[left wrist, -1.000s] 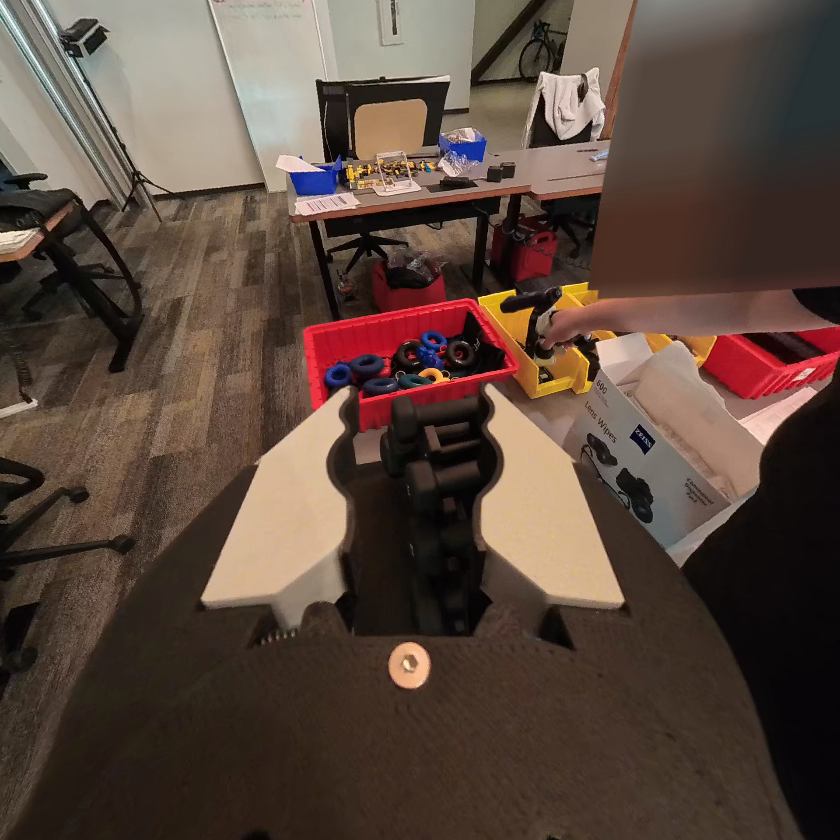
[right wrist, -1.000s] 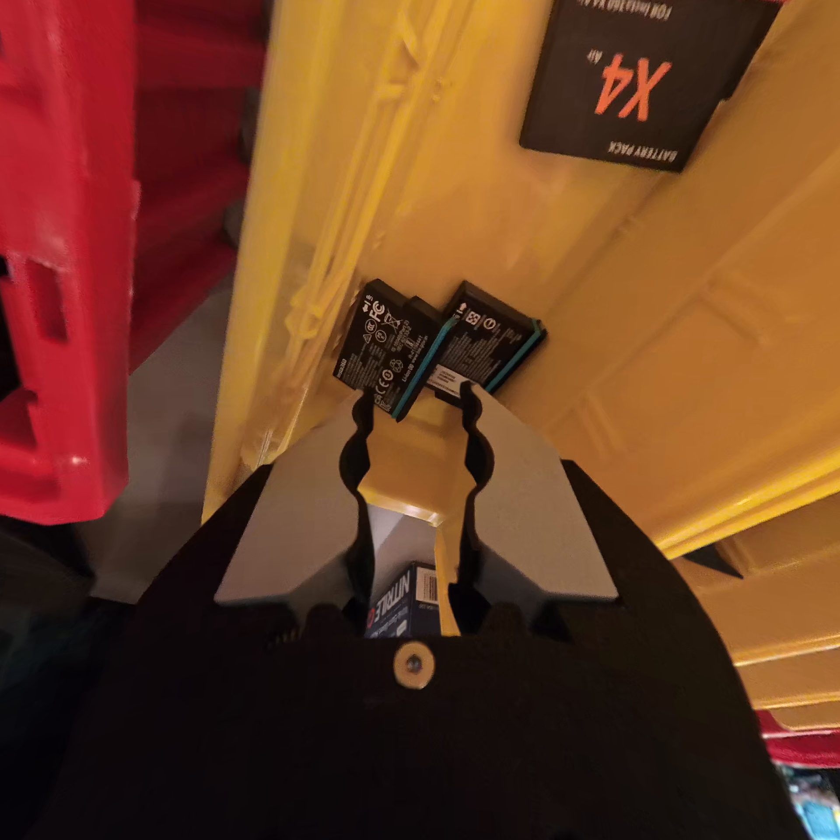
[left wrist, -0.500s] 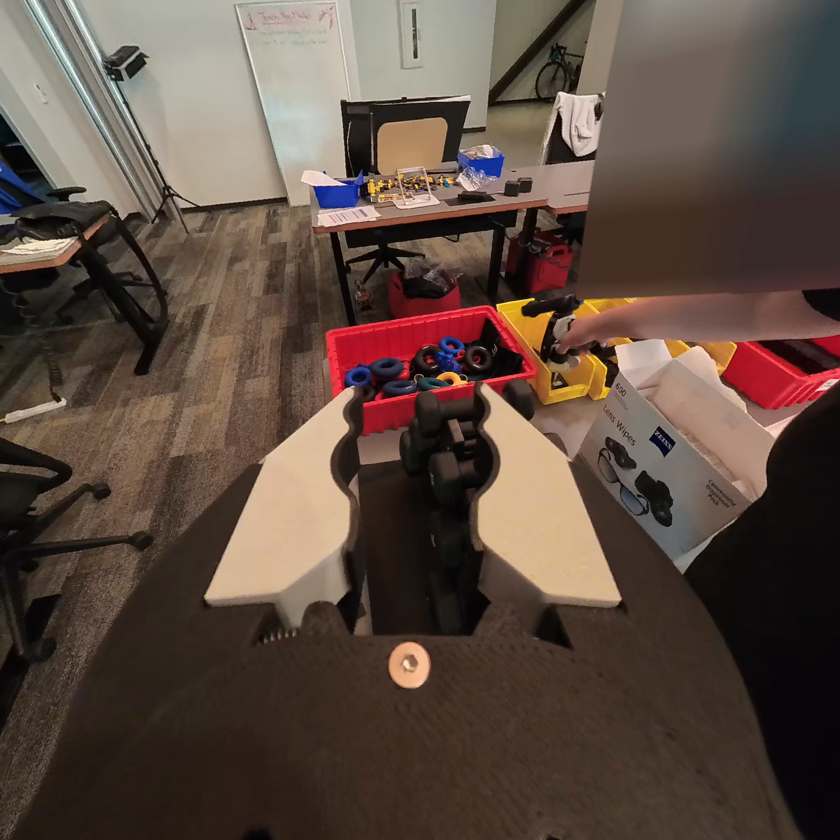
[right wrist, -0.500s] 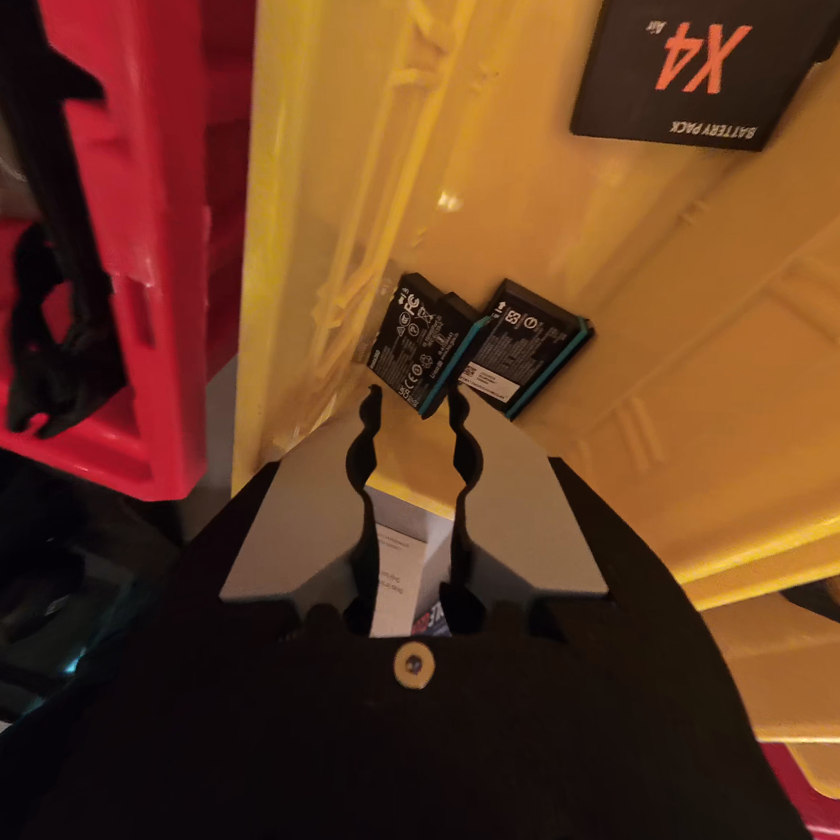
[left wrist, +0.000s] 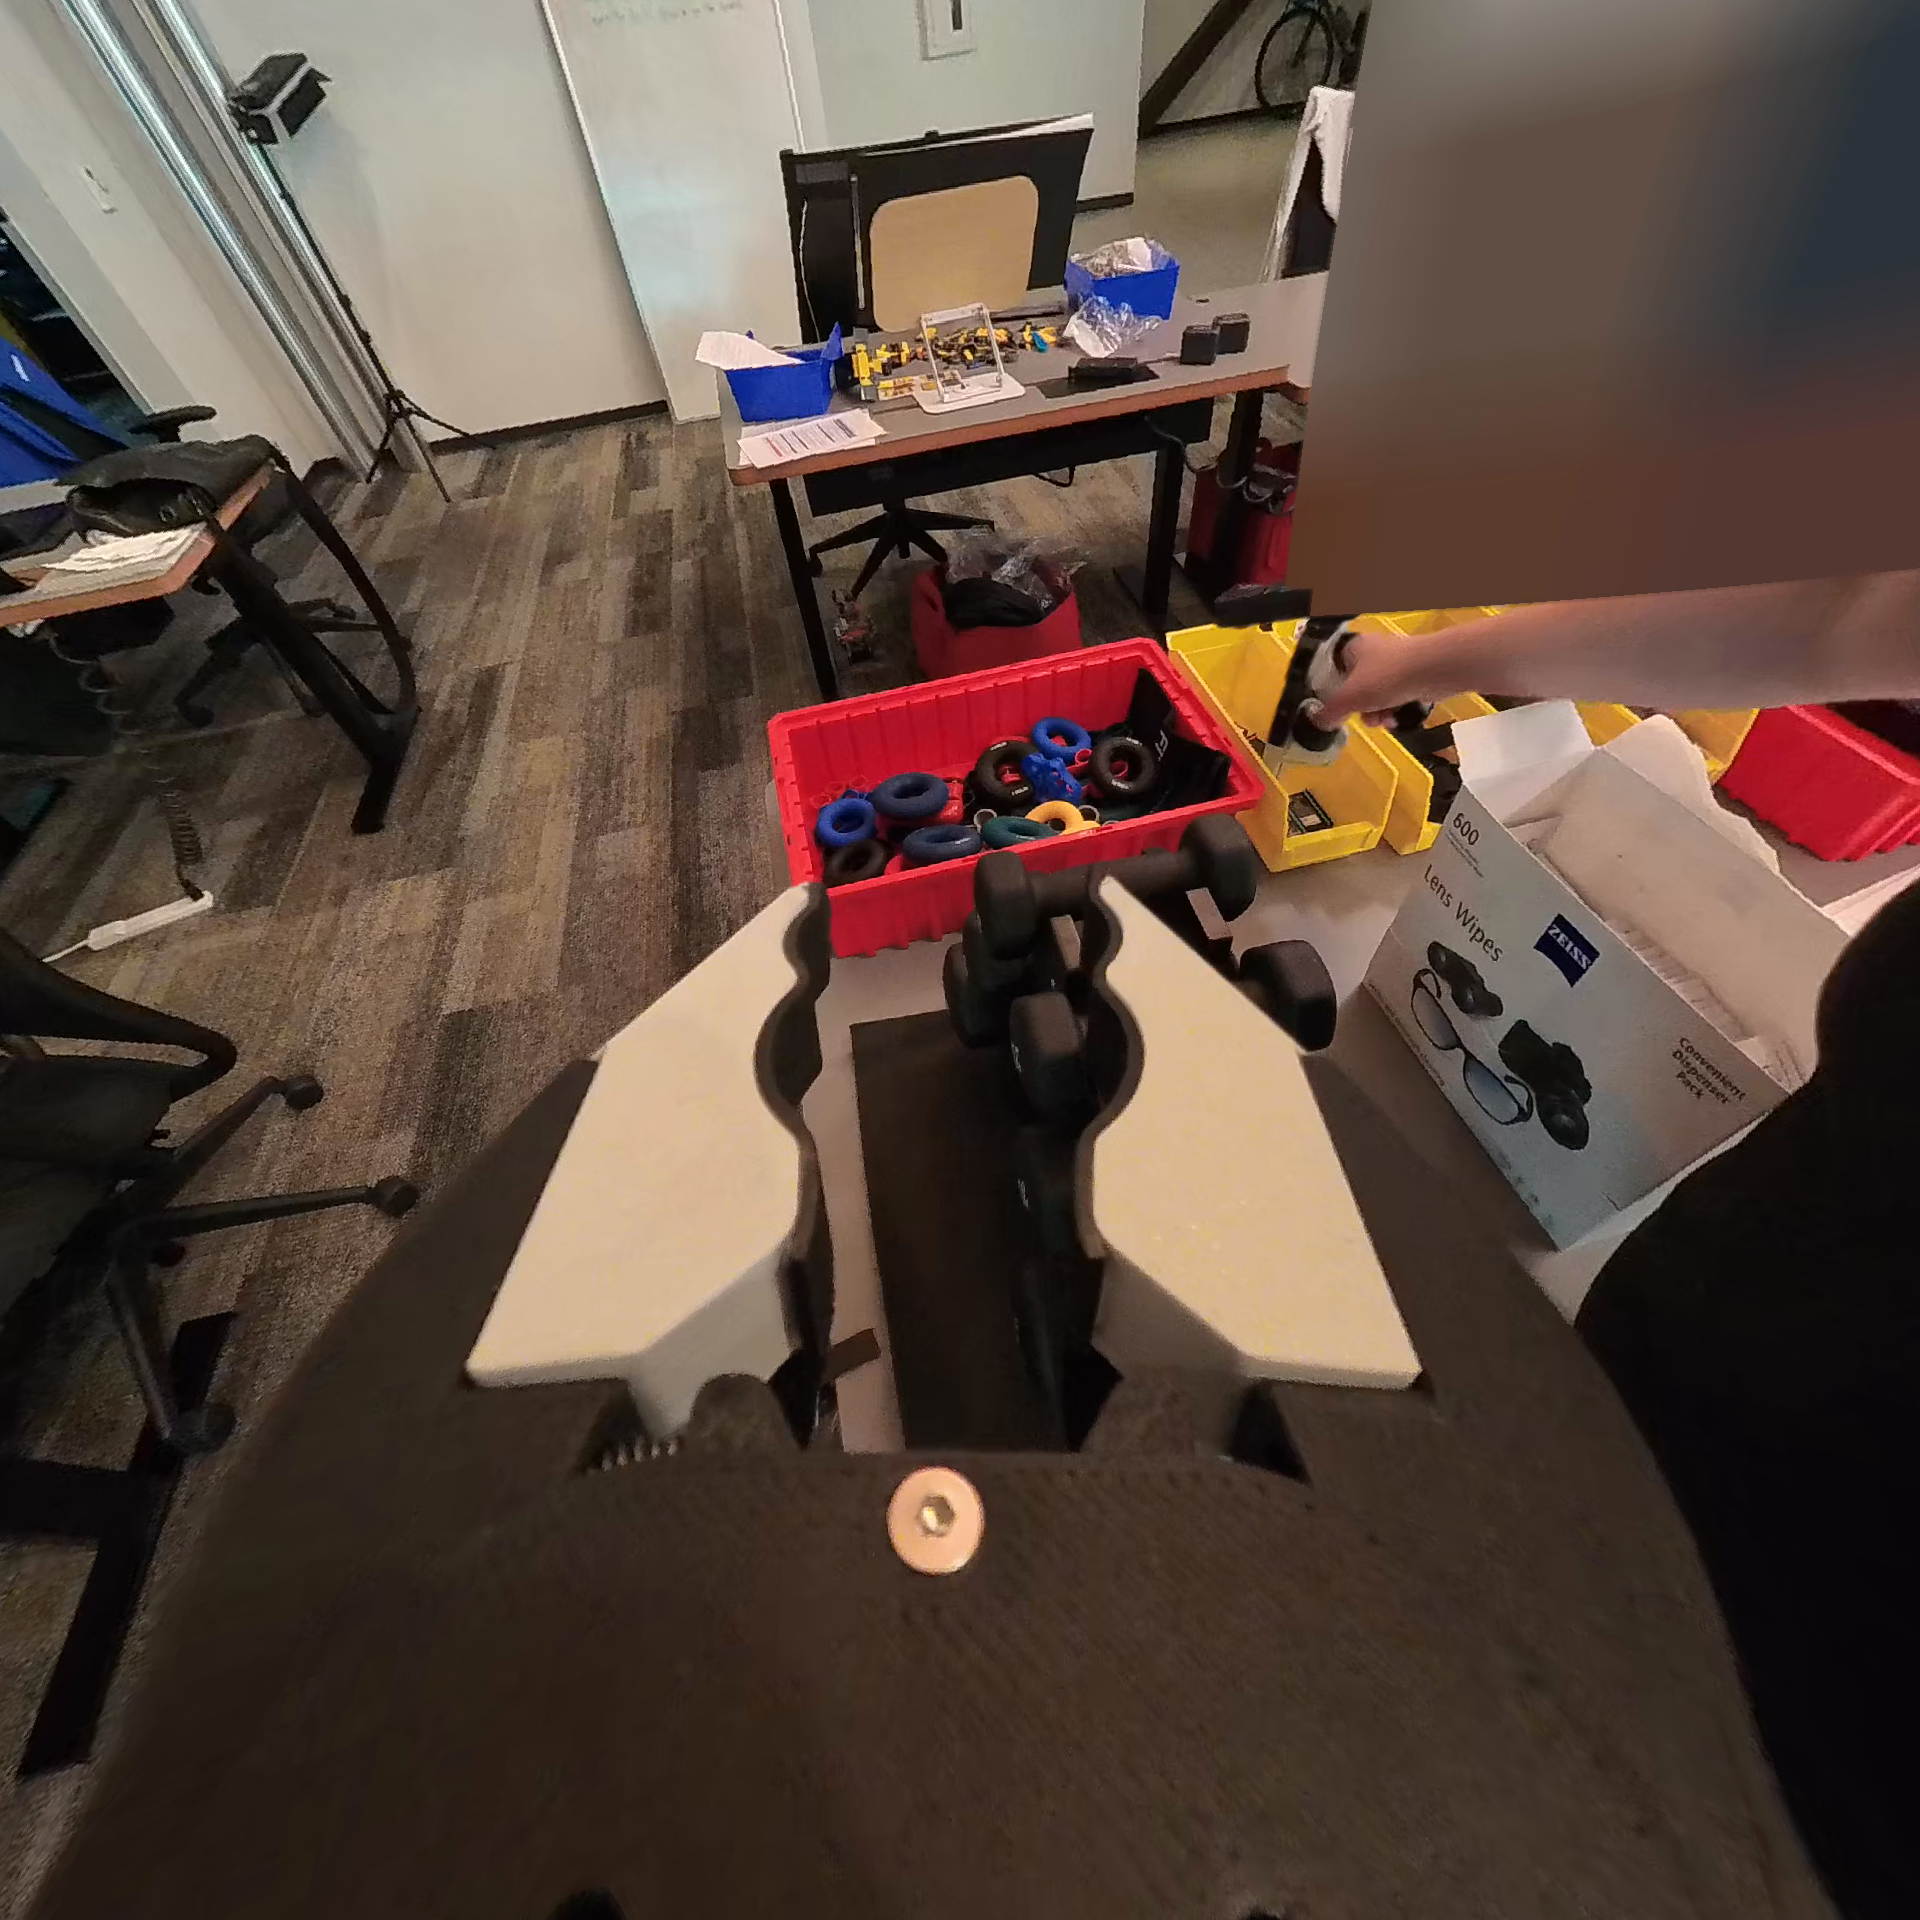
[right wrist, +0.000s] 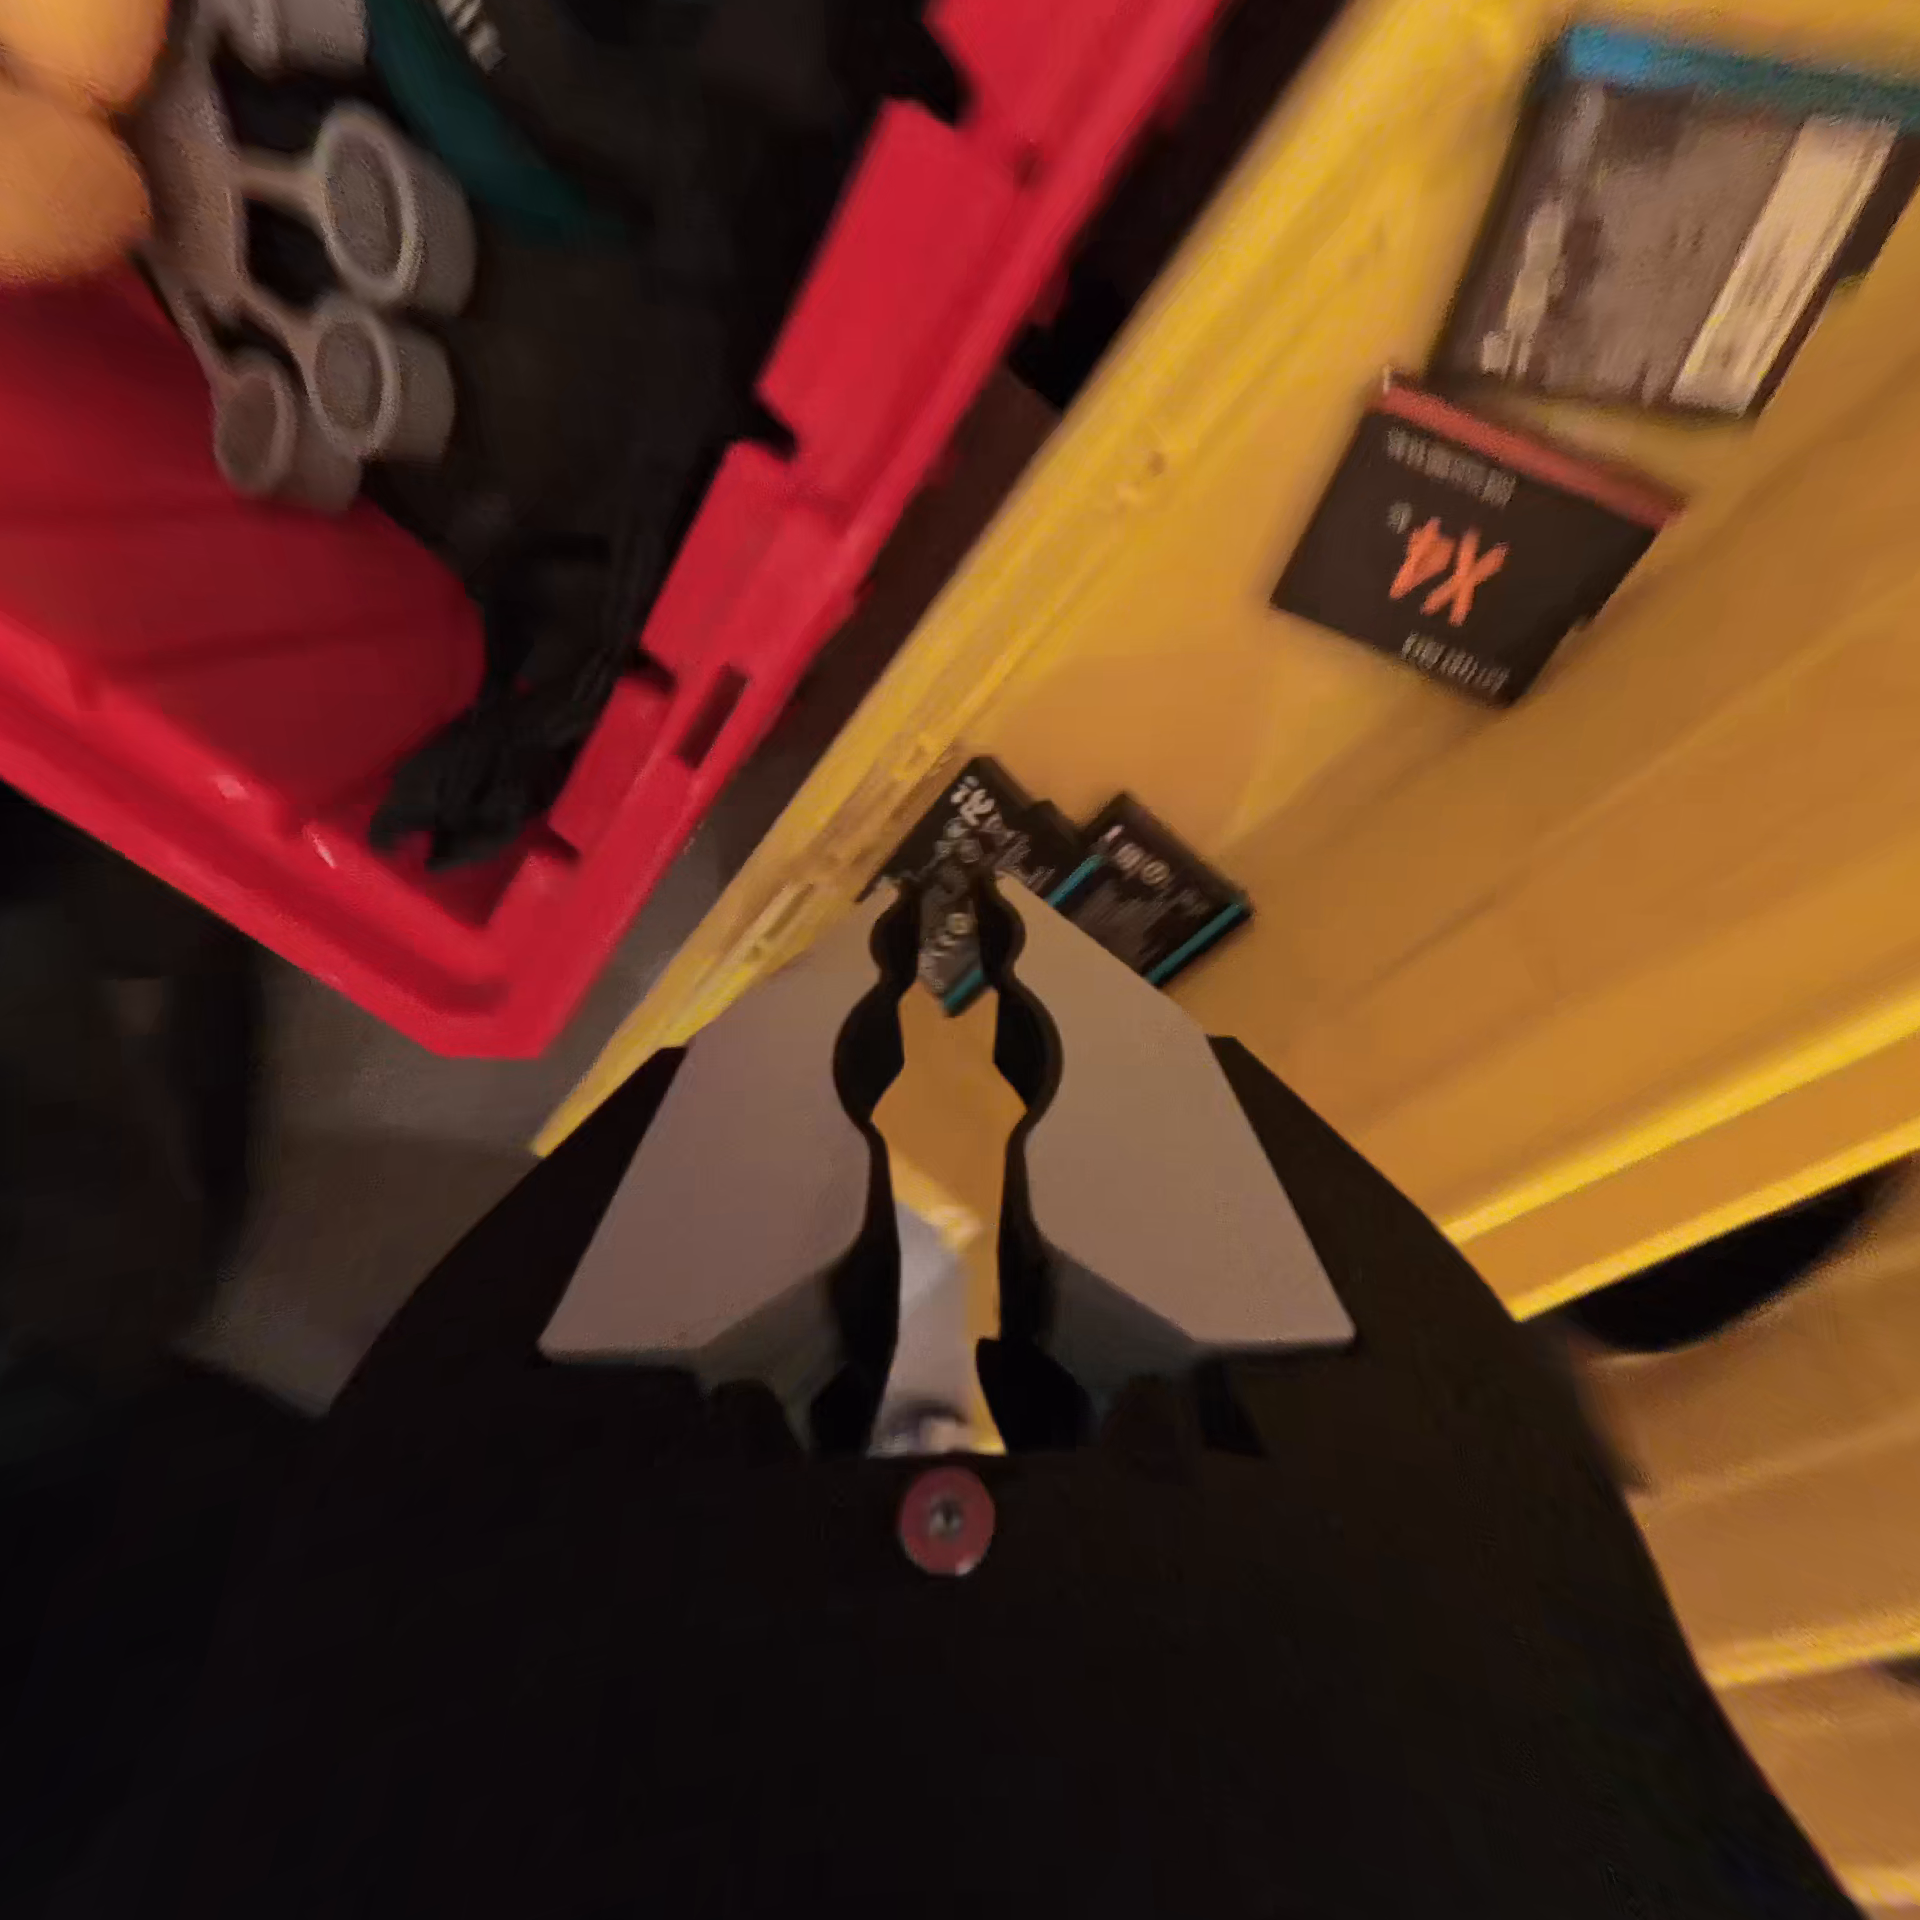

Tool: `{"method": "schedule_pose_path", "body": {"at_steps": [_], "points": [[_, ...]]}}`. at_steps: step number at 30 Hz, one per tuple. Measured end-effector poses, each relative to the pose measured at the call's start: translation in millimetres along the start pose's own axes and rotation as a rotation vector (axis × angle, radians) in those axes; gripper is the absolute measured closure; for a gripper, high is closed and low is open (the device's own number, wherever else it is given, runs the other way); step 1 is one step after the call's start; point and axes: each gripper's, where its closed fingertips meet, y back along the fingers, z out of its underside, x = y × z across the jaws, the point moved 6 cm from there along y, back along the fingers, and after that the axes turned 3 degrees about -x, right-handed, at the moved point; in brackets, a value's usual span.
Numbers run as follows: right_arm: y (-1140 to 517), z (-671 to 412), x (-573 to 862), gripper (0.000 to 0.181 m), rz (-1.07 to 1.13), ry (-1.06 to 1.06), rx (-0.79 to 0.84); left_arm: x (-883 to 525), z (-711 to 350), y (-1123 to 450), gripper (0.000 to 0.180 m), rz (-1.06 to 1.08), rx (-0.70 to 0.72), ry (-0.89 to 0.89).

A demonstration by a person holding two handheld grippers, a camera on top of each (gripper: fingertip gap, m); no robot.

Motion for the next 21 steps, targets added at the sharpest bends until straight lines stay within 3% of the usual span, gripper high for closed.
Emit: {"method": "schedule_pose_path", "body": {"at_steps": [2,5,11,15,21], "points": [[-0.9,0.9,0.0,0.149,0.124,0.307,-0.010,0.2,0.7,1.5,0.132,-0.006,-0.010,-0.002],[-10.9,12.3,-12.0,0.114,0.134,0.642,-0.062,0.6,1.2,4.0,0.132,-0.019,-0.025,0.008],[-16.3,11.3,-16.4,0.108,0.173,0.940,-0.009,9.7,1.6,5.0,0.132,-0.044,-0.083,0.005],[-31.5,21.0,-5.9,0.108,0.220,1.026,-0.144,18.0,-2.1,0.0,0.131,-0.048,-0.114,-0.014],[-39.9,25.0,-3.6,0.113,0.246,1.075,-0.127,26.9,-8.3,-10.6,0.131,-0.053,-0.143,-0.044]]}}
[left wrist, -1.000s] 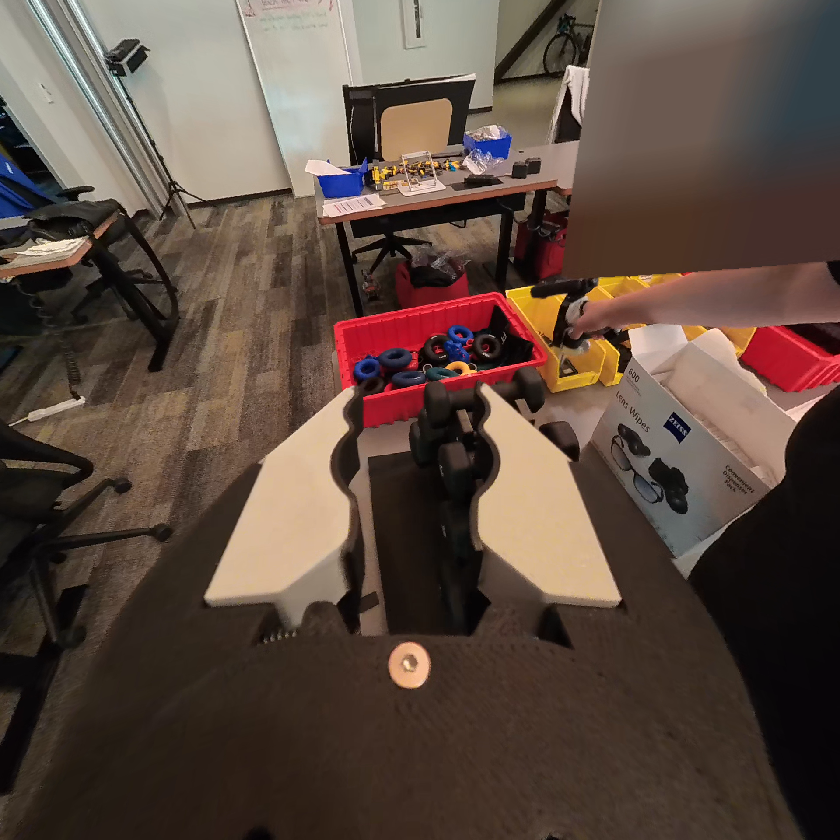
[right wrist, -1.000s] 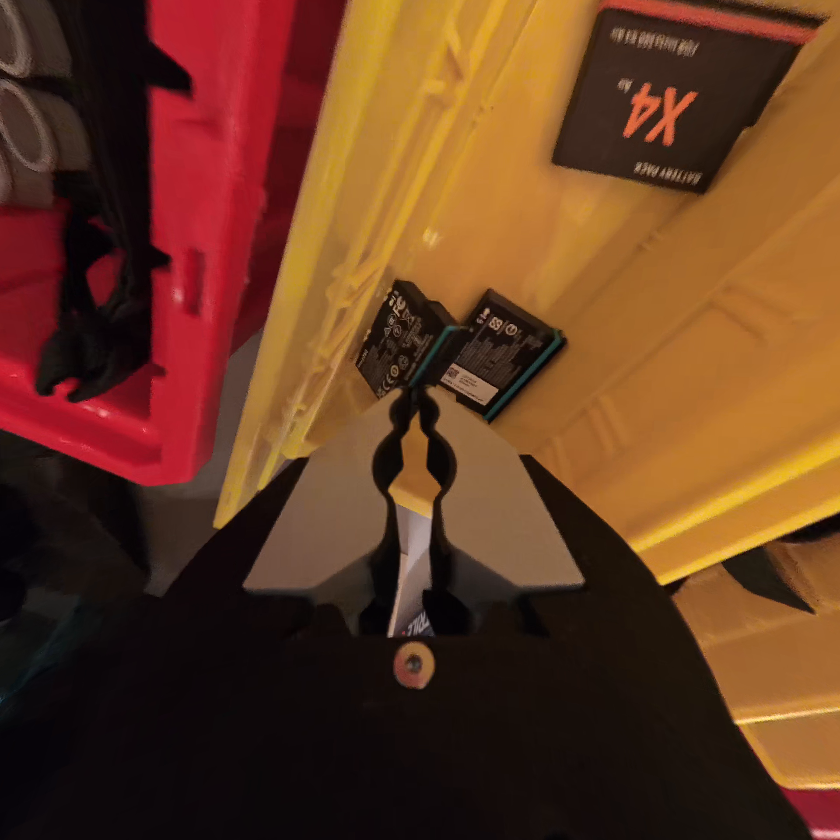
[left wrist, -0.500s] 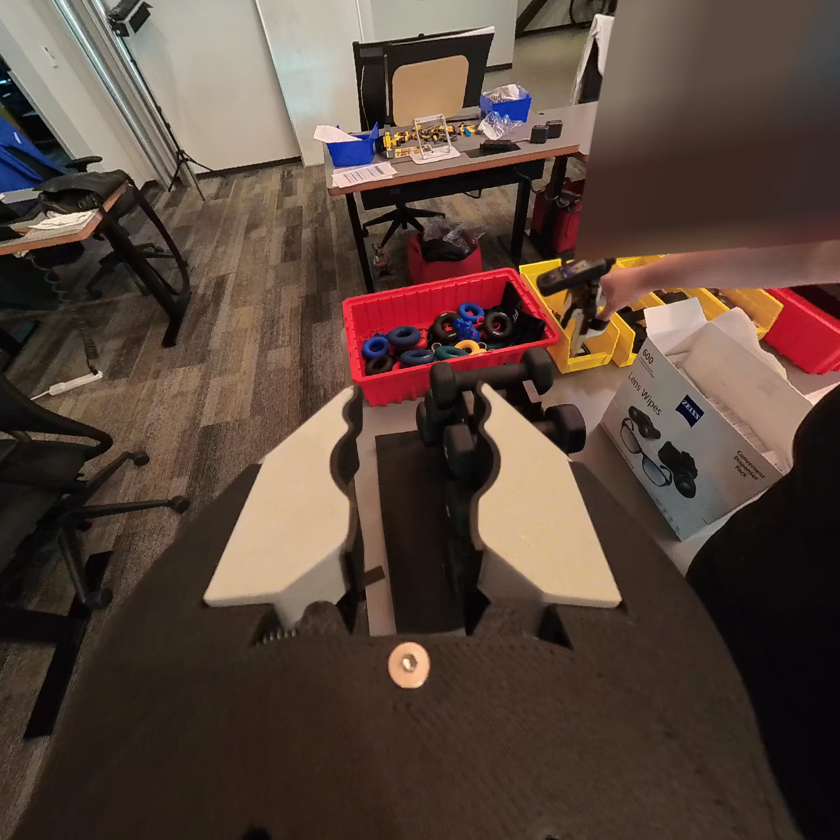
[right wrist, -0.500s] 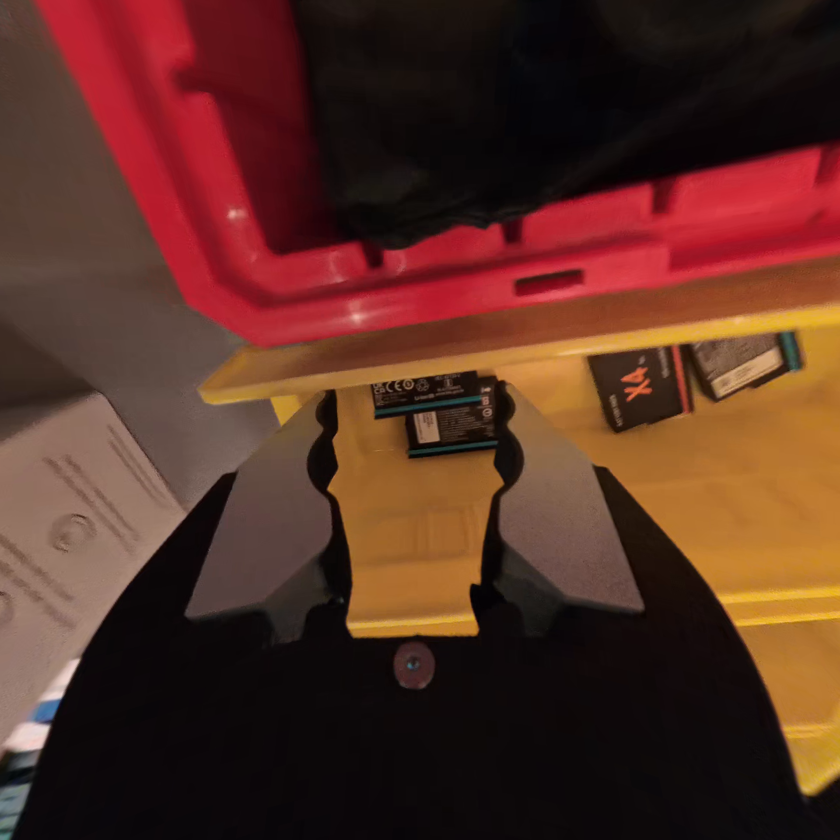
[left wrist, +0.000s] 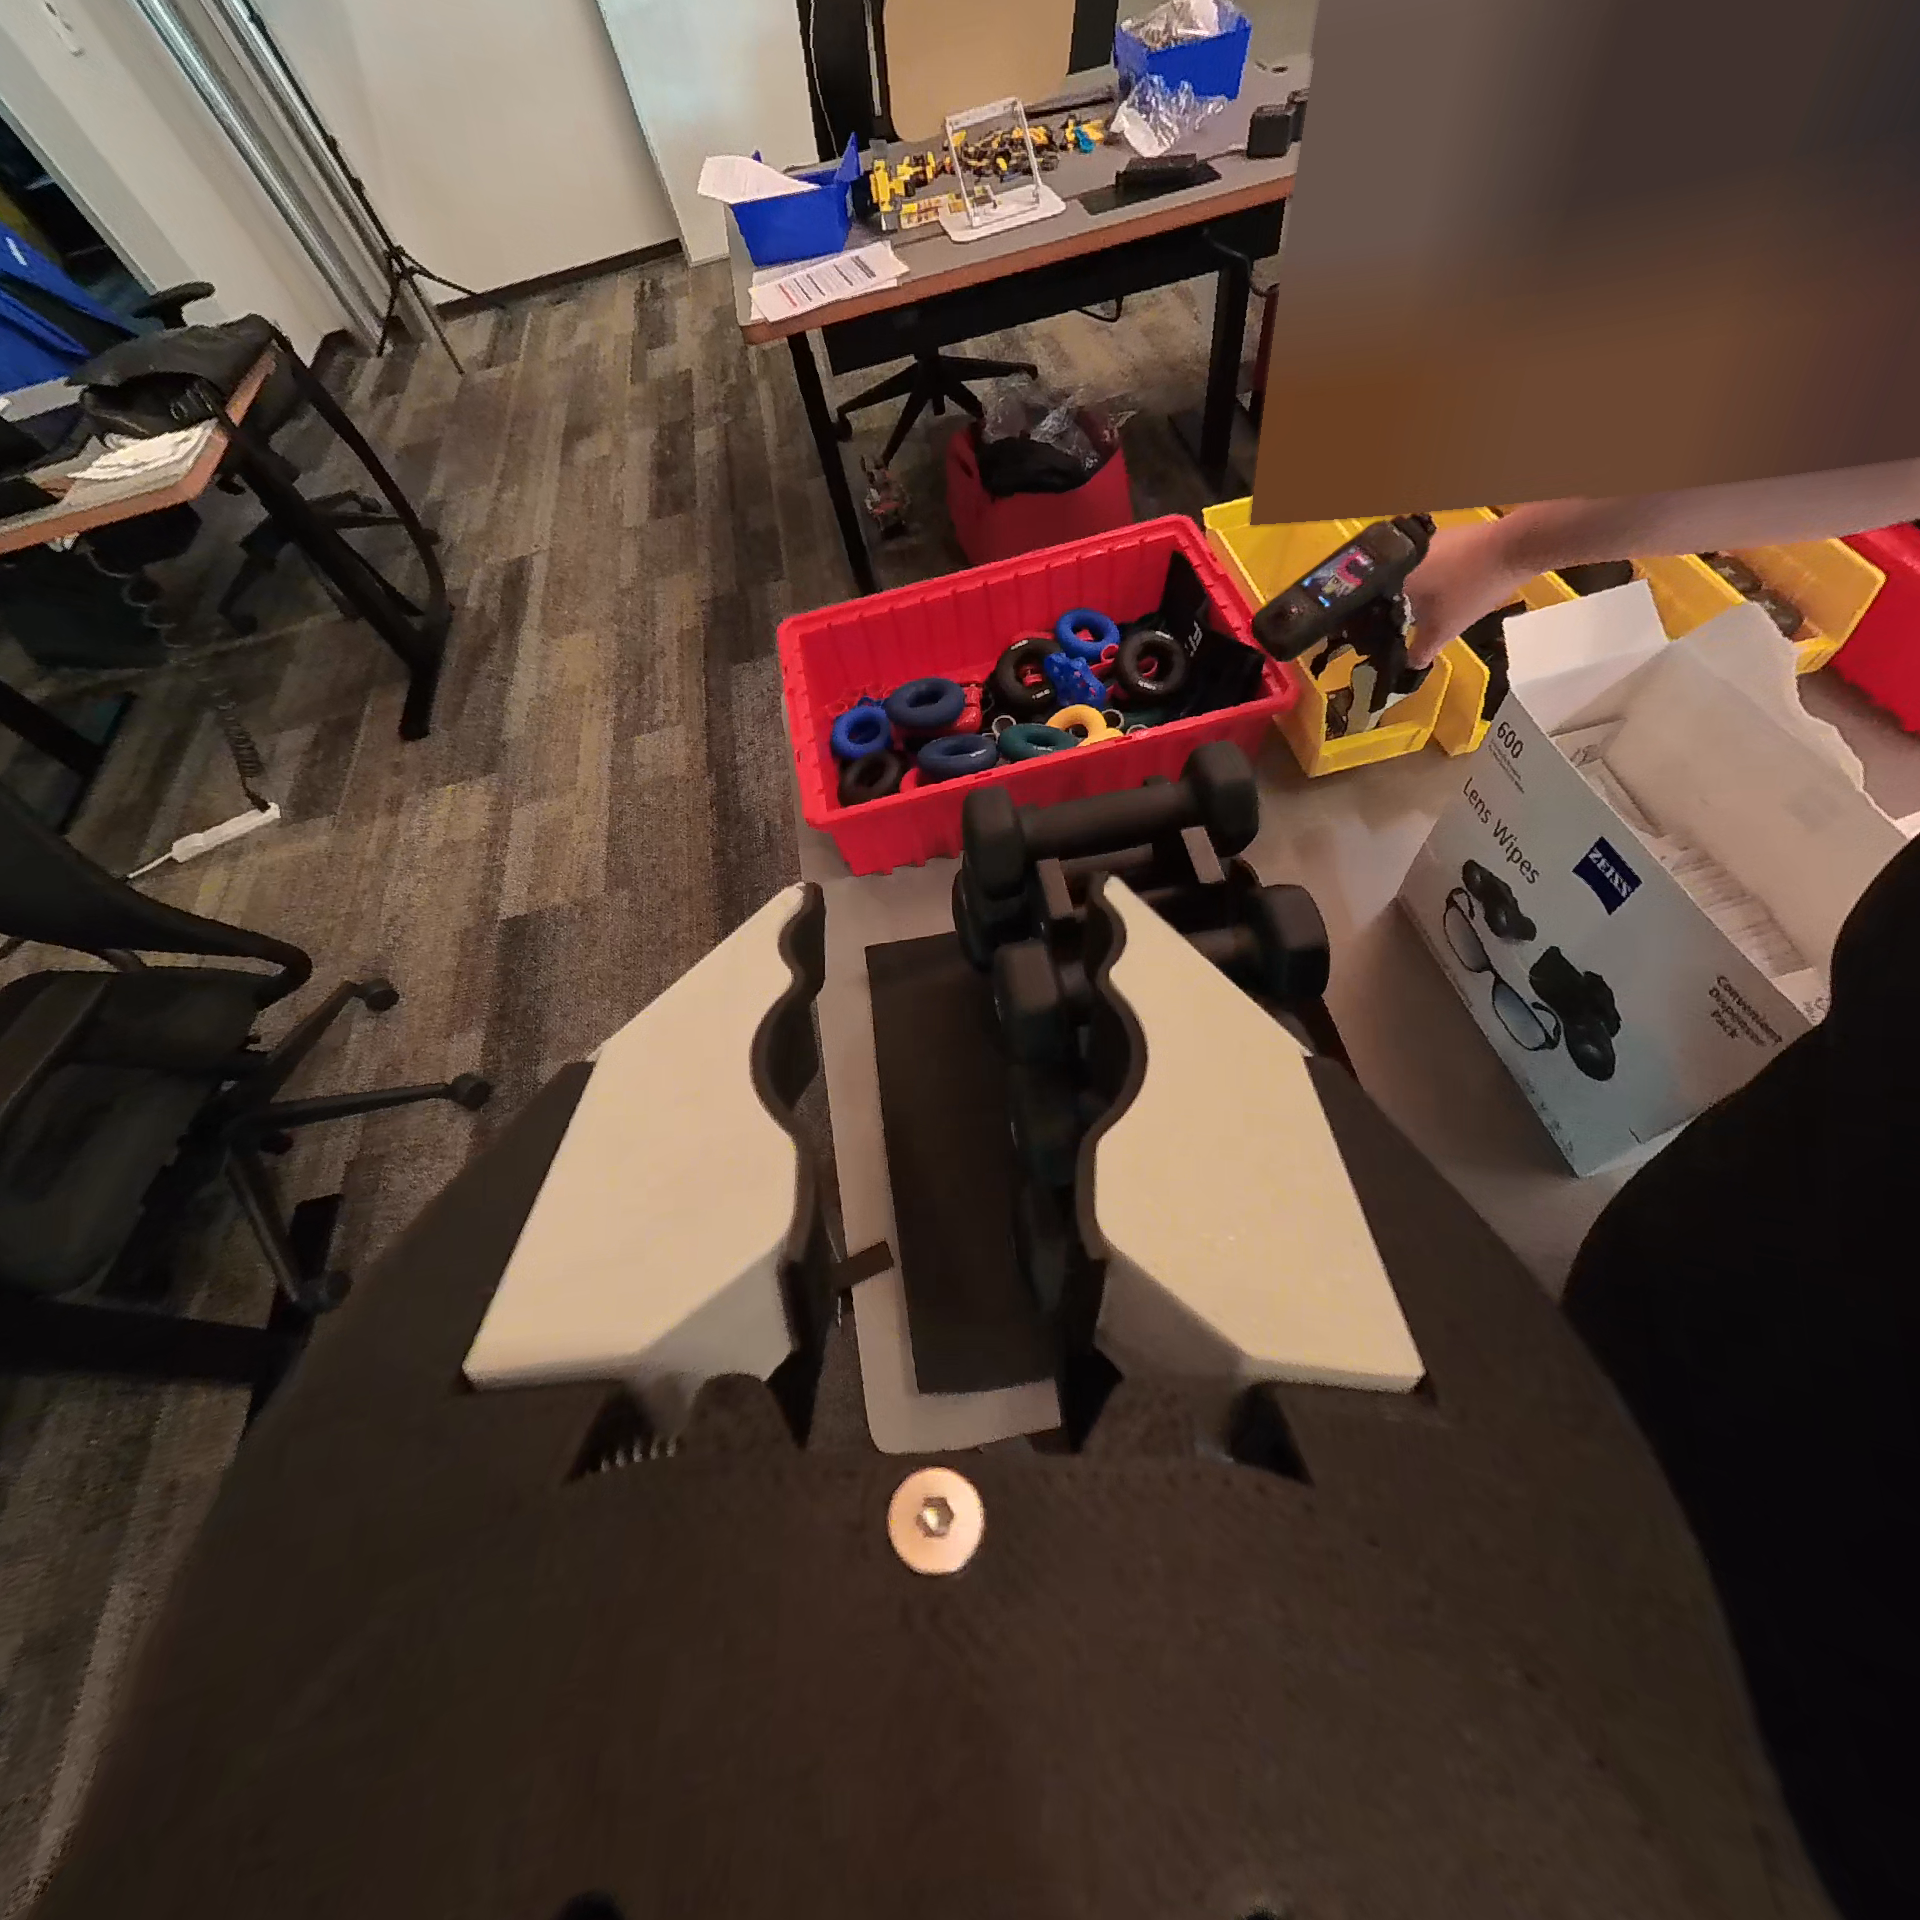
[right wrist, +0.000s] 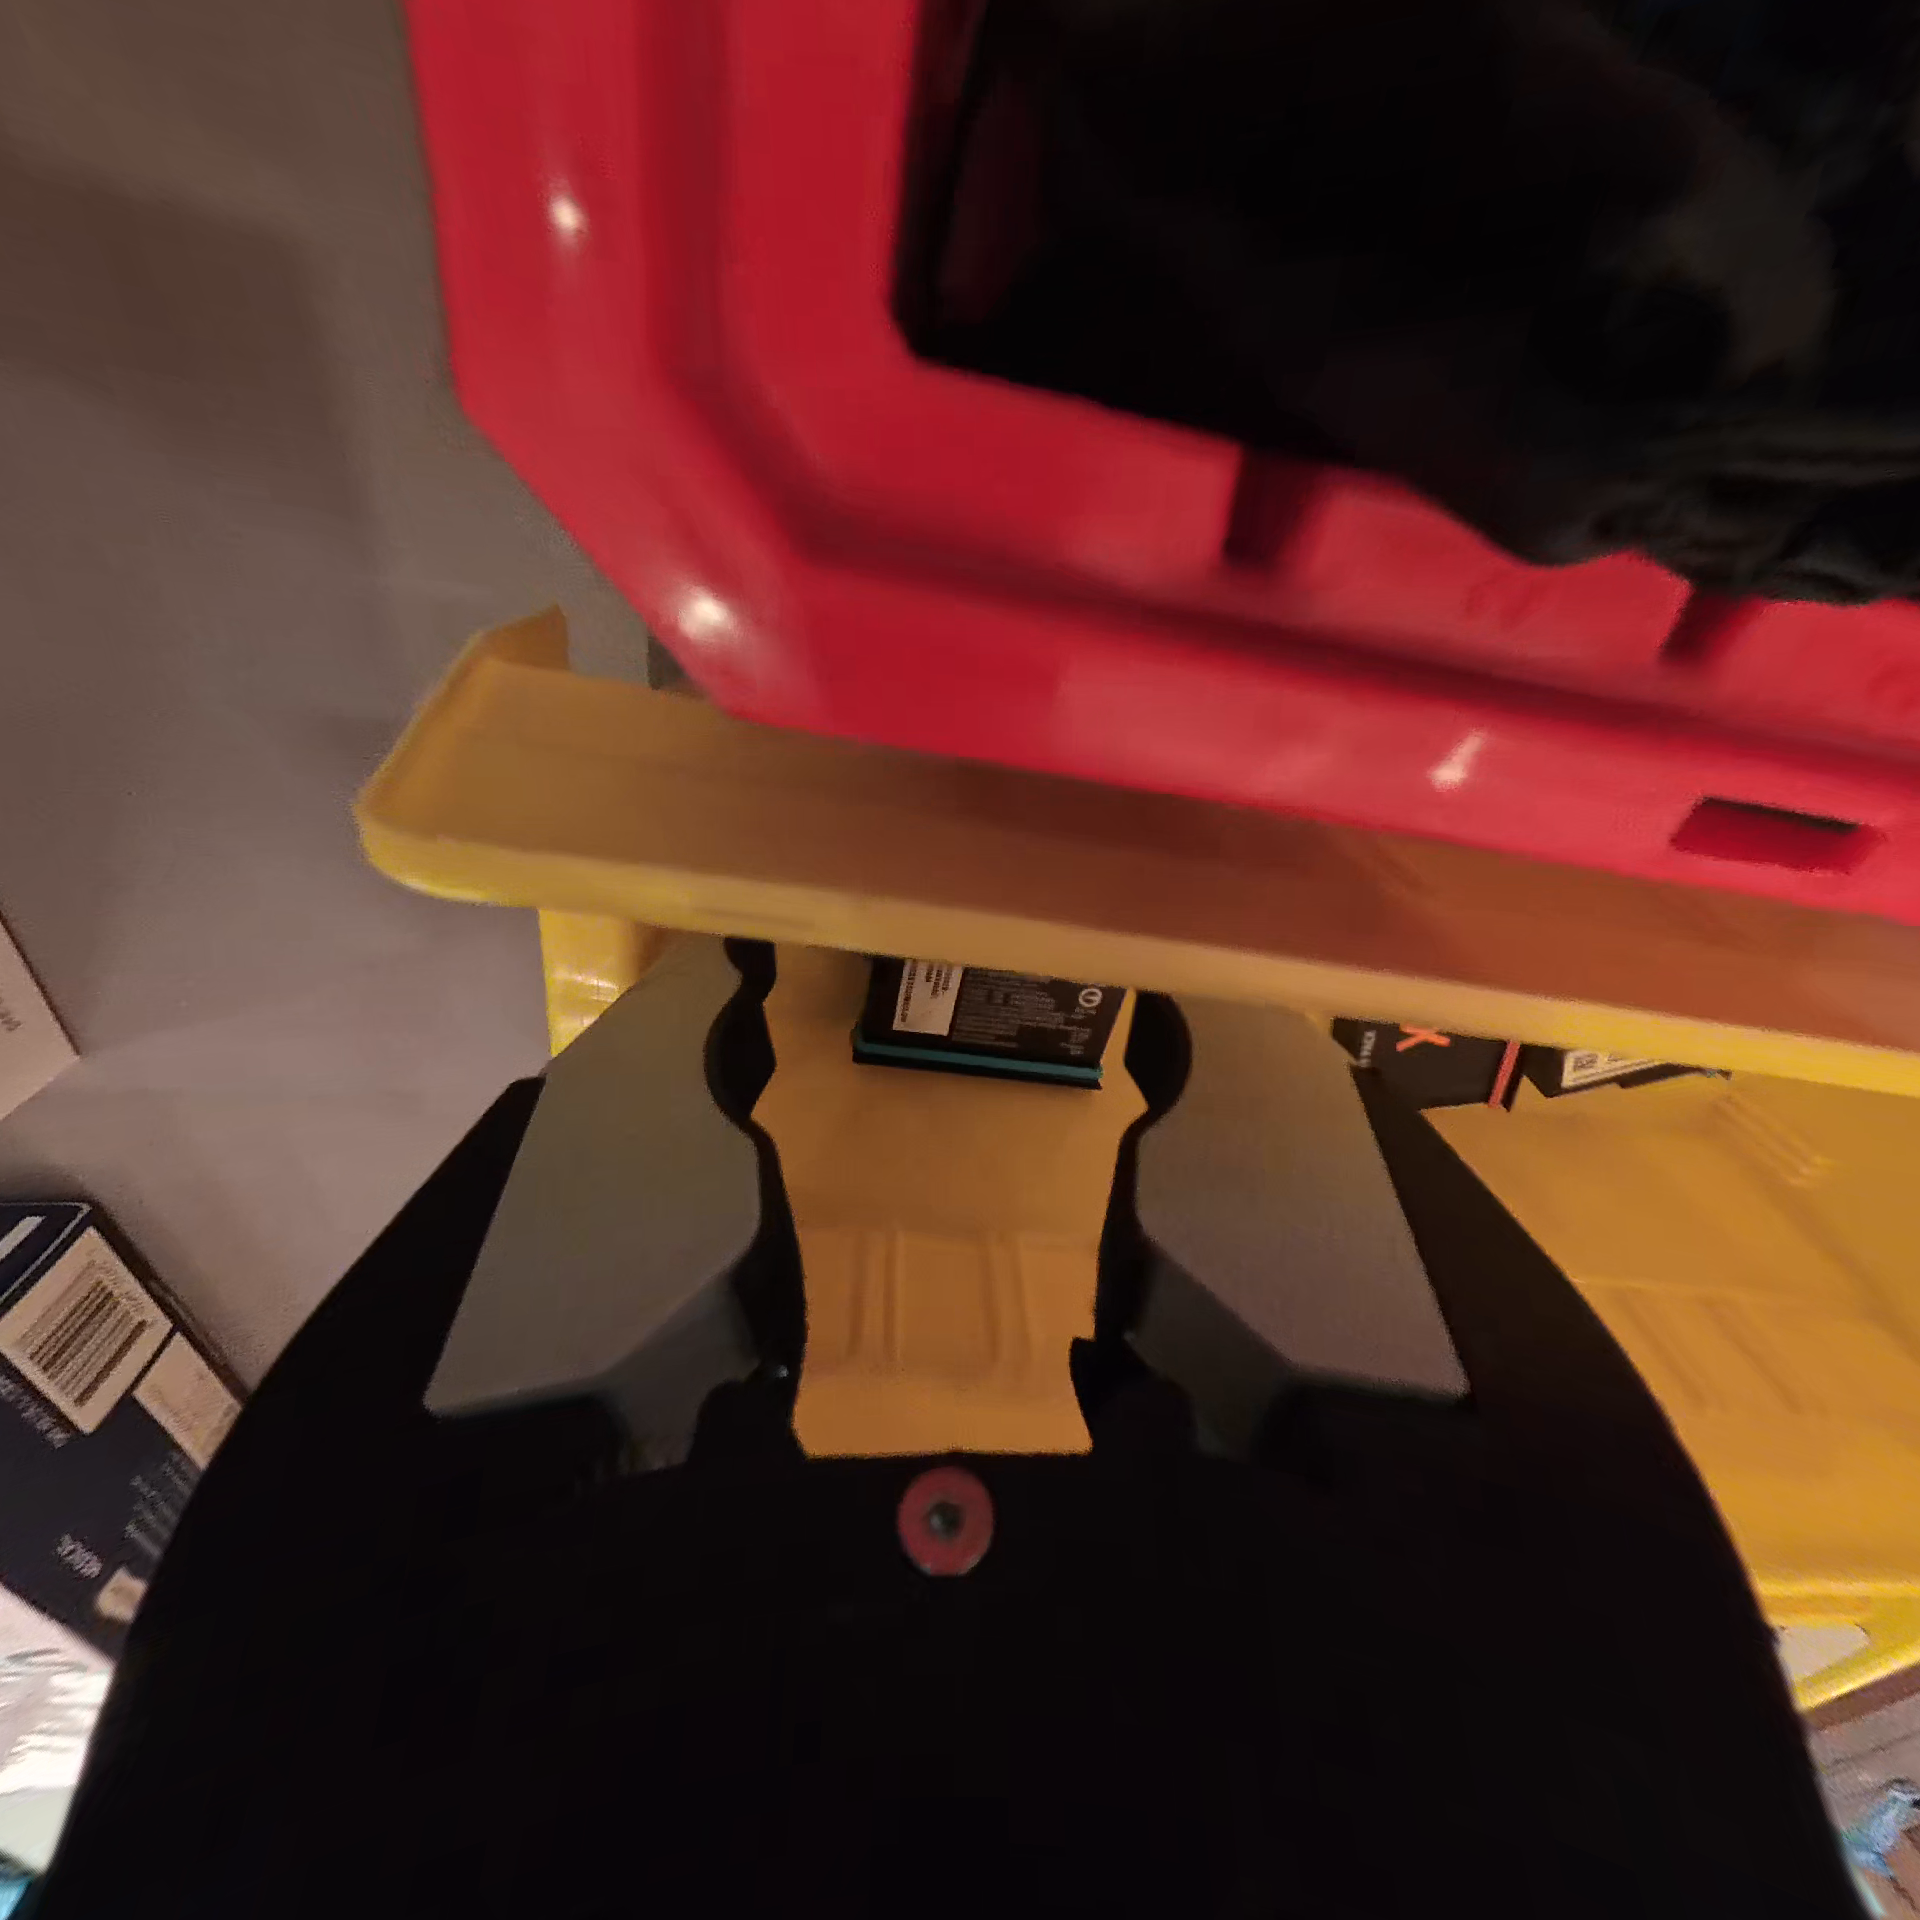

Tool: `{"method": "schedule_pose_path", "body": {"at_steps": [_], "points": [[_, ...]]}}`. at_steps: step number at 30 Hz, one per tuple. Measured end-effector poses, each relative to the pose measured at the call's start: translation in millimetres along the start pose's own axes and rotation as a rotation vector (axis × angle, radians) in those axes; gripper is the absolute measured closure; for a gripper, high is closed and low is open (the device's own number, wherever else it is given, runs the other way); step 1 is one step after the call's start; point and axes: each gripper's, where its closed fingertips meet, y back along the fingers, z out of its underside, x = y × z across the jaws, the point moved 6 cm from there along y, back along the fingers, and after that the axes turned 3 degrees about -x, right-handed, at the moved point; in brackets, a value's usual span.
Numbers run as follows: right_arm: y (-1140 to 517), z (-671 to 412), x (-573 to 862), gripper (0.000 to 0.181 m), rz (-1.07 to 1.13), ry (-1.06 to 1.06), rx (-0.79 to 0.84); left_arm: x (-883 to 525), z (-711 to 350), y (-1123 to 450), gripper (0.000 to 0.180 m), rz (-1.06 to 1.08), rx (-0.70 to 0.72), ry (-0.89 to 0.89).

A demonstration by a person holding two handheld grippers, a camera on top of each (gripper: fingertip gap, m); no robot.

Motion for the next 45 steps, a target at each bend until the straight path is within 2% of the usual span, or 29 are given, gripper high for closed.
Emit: {"method": "schedule_pose_path", "body": {"at_steps": [2,7,10,17,20,22,29,31,33,35,41,45], "points": [[0.5,0.0,1.0,0.121,0.019,0.021,0.007,2.6,-4.6,-3.5,0.131,0.003,0.000,-0.010],[-6.8,5.6,2.3,0.114,0.017,0.027,-0.087,9.1,-11.9,-7.2,0.131,0.013,-0.005,-0.038],[-9.2,6.9,1.5,0.119,0.008,0.040,-0.112,12.9,-15.5,-11.9,0.130,0.013,-0.012,-0.053],[14.0,7.6,3.7,0.119,0.102,0.030,-0.011,16.3,-21.2,-19.1,0.131,0.031,-0.009,-0.067],[47.6,14.9,5.0,0.120,0.188,-0.025,0.052,19.3,-26.6,-41.5,0.132,0.109,-0.018,-0.090],[80.2,23.8,1.9,0.119,0.249,-0.080,0.113,26.7,-28.8,-72.2,0.129,0.201,-0.073,-0.130],[219.7,71.9,-71.0,0.119,0.473,-0.207,0.285,117.0,-88.7,-269.2,0.127,0.740,-0.187,-0.410],[260.9,89.0,-107.0,0.119,0.526,-0.280,0.334,160.1,-101.2,-334.0,0.125,0.848,-0.248,-0.542],[296.1,108.1,-145.7,0.119,0.571,-0.354,0.361,201.4,-98.1,-403.4,0.128,0.888,-0.362,-0.690],[323.7,129.1,-183.7,0.120,0.600,-0.432,0.361,238.7,-84.4,-473.1,0.121,0.862,-0.457,-0.800],[367.7,185.1,-271.9,0.119,0.651,-0.700,0.355,310.9,-9.5,-596.8,0.113,0.812,-0.568,-1.167],[378.9,210.0,-305.1,0.120,0.705,-0.805,0.296,329.0,30.8,-629.1,0.104,0.893,-0.616,-1.155]]}}
